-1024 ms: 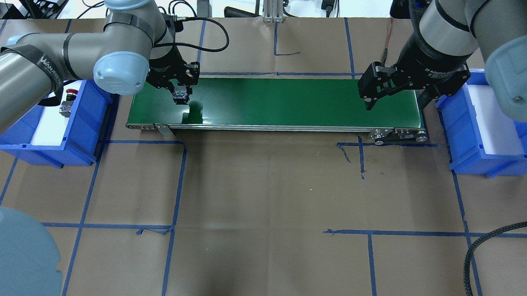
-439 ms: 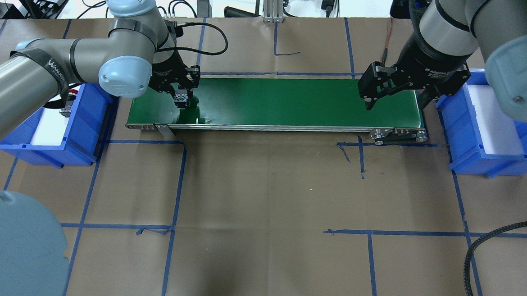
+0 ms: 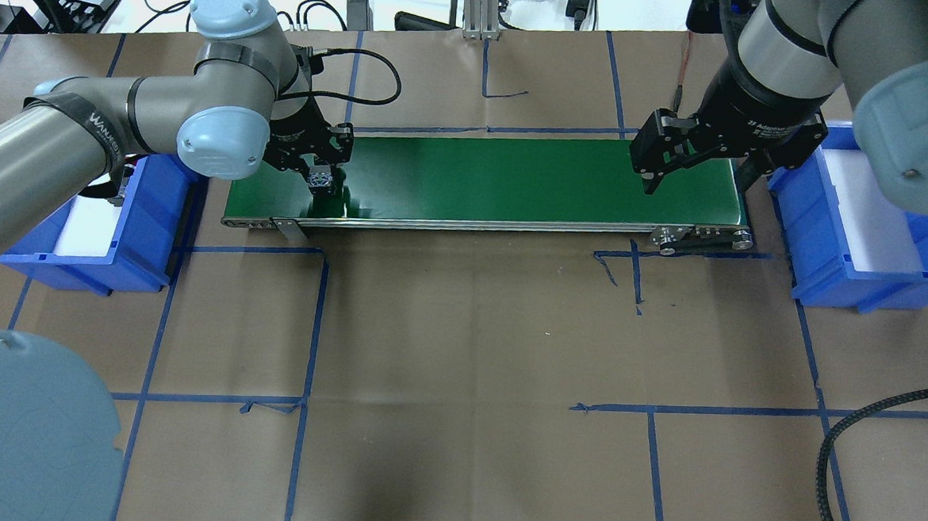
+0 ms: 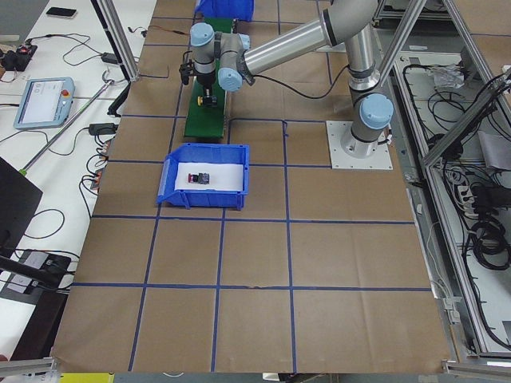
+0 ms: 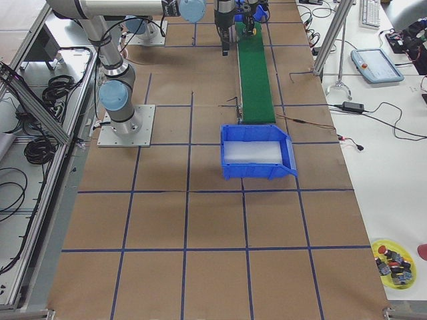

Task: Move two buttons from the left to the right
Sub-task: 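Carry the yellow button to the conveyor's near end and lower it, then open the left gripper, release the yellow button, and withdraw to the bin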

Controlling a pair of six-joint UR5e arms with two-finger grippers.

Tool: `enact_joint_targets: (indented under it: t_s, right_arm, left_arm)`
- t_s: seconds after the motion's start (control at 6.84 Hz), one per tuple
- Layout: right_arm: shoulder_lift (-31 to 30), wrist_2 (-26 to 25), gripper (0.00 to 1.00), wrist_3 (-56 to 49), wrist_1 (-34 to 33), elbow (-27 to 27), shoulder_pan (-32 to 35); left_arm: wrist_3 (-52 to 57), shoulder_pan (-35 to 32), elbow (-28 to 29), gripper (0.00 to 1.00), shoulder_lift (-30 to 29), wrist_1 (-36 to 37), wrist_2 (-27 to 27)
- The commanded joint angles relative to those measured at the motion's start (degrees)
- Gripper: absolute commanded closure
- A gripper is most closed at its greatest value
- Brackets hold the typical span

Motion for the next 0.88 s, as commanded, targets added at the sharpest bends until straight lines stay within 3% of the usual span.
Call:
enact_joint_targets:
  t_s: [0.0,0.29,0.73]
  right_arm:
    - [0.01,0.00,0.00,0.04,0.00,0.00,0.00]
    - [0.01,0.00,0.00,0.04,0.00,0.00,0.00]
    - [0.01,0.00,0.00,0.04,0.00,0.00,0.00]
  left_arm:
    - [-0.12,0.10,1.58,0.00,0.30,-0.61,-0.03]
    - [-0.12,0.10,2.29,0.00,2.40,-0.79,-0.03]
    - [0.66,0.19,10.79,0.00,5.22,-13.92,-0.03]
